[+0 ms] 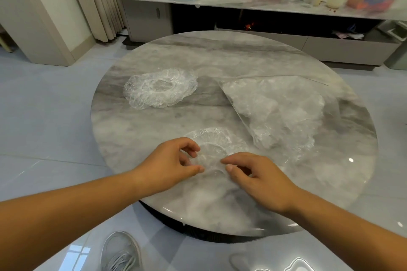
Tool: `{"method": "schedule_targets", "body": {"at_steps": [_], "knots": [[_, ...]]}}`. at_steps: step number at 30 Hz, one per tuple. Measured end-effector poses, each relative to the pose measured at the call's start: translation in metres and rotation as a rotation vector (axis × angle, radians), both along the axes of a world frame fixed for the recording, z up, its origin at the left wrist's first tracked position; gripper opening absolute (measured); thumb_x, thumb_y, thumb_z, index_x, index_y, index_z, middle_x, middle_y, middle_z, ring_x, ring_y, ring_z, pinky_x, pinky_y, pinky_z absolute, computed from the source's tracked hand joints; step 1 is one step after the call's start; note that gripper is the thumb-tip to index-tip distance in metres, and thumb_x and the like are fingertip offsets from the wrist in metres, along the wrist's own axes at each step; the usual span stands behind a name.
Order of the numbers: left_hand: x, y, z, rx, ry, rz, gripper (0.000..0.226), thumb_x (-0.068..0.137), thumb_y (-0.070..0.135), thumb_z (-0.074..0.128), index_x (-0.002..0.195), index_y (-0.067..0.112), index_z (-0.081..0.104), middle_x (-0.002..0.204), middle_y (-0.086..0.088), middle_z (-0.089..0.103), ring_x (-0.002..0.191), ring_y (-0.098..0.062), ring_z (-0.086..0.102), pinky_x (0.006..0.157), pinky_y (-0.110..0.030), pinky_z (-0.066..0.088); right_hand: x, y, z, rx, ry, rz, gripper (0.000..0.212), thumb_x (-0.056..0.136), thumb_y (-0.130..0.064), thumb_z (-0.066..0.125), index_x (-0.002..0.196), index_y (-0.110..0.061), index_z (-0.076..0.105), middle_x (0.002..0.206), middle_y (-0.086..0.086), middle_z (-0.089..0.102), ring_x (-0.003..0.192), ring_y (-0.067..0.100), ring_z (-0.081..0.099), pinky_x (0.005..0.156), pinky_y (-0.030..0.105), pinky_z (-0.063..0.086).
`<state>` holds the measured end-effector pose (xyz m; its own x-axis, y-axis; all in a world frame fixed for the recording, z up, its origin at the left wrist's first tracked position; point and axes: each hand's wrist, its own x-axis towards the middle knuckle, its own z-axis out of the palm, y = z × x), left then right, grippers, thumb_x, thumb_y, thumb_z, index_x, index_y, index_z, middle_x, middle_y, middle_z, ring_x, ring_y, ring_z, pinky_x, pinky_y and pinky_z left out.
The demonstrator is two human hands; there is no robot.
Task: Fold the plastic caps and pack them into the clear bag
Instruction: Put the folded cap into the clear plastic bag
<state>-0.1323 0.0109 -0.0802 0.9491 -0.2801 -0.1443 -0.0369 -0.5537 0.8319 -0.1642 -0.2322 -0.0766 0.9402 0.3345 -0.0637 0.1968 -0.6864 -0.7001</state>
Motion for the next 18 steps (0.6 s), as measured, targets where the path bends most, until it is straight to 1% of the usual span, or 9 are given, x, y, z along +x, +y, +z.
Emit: {"method": "schedule_targets", "body": {"at_steps": [2, 3, 4, 5, 7, 11, 14, 16, 18], "knots": [[0.007, 0.000, -0.002, 0.053, 0.008, 0.032, 0.028, 0.077, 0.033, 0.086, 0.098, 0.029, 0.067, 0.074, 0.010, 0.066, 0.059, 0.000, 0.061, 0.060, -0.012, 0.046, 0.007, 0.001, -0.003, -0.031, 0.010, -0.045, 0.031, 0.102, -0.041, 0.053, 0.127, -0.031, 0.068, 0.114, -0.023, 0.066, 0.095, -0.010, 0.060, 0.082, 0.007, 0.042], [0.011, 0.000, -0.003, 0.070, 0.014, 0.036, 0.027, 0.076, 0.037, 0.086, 0.095, 0.029, 0.068, 0.072, 0.009, 0.066, 0.057, 0.000, 0.060, 0.059, -0.012, 0.046, 0.010, 0.002, -0.004, -0.052, 0.007, -0.055, 0.031, 0.101, -0.041, 0.054, 0.128, -0.030, 0.068, 0.115, -0.022, 0.065, 0.091, -0.010, 0.059, 0.080, 0.005, 0.042], [0.015, 0.000, -0.003, 0.078, 0.025, 0.034, 0.028, 0.075, 0.042, 0.086, 0.093, 0.029, 0.069, 0.075, 0.007, 0.067, 0.058, 0.000, 0.061, 0.060, -0.015, 0.048, 0.012, 0.004, -0.004, -0.080, -0.002, -0.056, 0.031, 0.101, -0.039, 0.055, 0.127, -0.029, 0.068, 0.116, -0.020, 0.065, 0.088, -0.011, 0.058, 0.079, 0.004, 0.041], [0.018, -0.001, -0.002, 0.089, 0.036, 0.026, 0.030, 0.073, 0.046, 0.086, 0.091, 0.028, 0.070, 0.078, 0.005, 0.069, 0.060, -0.001, 0.061, 0.061, -0.019, 0.050, 0.014, 0.005, -0.005, -0.112, -0.017, -0.046, 0.030, 0.101, -0.038, 0.056, 0.126, -0.028, 0.068, 0.118, -0.018, 0.065, 0.086, -0.011, 0.056, 0.078, 0.004, 0.039], [0.022, -0.003, -0.002, 0.139, 0.048, 0.001, 0.033, 0.070, 0.051, 0.086, 0.086, 0.027, 0.070, 0.078, 0.003, 0.071, 0.059, -0.001, 0.060, 0.060, -0.022, 0.051, 0.017, 0.009, -0.005, -0.170, -0.053, 0.000, 0.027, 0.101, -0.035, 0.055, 0.123, -0.027, 0.070, 0.117, -0.015, 0.064, 0.084, -0.009, 0.053, 0.078, 0.004, 0.038], [0.028, -0.002, 0.000, 0.213, 0.064, 0.001, 0.026, 0.074, 0.037, 0.088, 0.077, 0.019, 0.069, 0.065, 0.003, 0.069, 0.051, 0.001, 0.056, 0.055, -0.021, 0.047, 0.020, 0.011, -0.006, -0.227, -0.061, 0.060, 0.025, 0.101, -0.034, 0.056, 0.119, -0.025, 0.072, 0.112, -0.015, 0.056, 0.078, -0.007, 0.051, 0.074, 0.005, 0.037], [0.028, 0.002, 0.000, 0.305, 0.057, 0.004, 0.029, 0.073, 0.037, 0.088, 0.076, 0.018, 0.066, 0.061, 0.006, 0.065, 0.046, 0.000, 0.053, 0.052, -0.021, 0.044, 0.017, 0.010, -0.009, -0.251, -0.025, 0.065, 0.025, 0.101, -0.037, 0.057, 0.117, -0.027, 0.072, 0.110, -0.019, 0.051, 0.076, -0.005, 0.051, 0.072, 0.006, 0.037], [0.025, 0.004, 0.001, 0.360, 0.047, 0.011, 0.034, 0.072, 0.042, 0.088, 0.078, 0.020, 0.062, 0.065, 0.005, 0.064, 0.050, -0.003, 0.054, 0.052, -0.023, 0.044, 0.014, 0.010, -0.008, -0.273, -0.009, 0.074, 0.026, 0.100, -0.039, 0.058, 0.119, -0.028, 0.072, 0.111, -0.019, 0.050, 0.074, -0.005, 0.051, 0.072, 0.006, 0.037], [0.023, 0.005, 0.002, 0.431, -0.005, 0.023, 0.041, 0.069, 0.048, 0.087, 0.084, 0.023, 0.059, 0.074, 0.008, 0.062, 0.064, -0.007, 0.057, 0.059, -0.024, 0.043, 0.012, 0.011, -0.006, -0.303, 0.000, 0.094, 0.028, 0.098, -0.042, 0.059, 0.121, -0.029, 0.070, 0.112, -0.017, 0.051, 0.073, -0.005, 0.049, 0.076, 0.008, 0.038]]}}
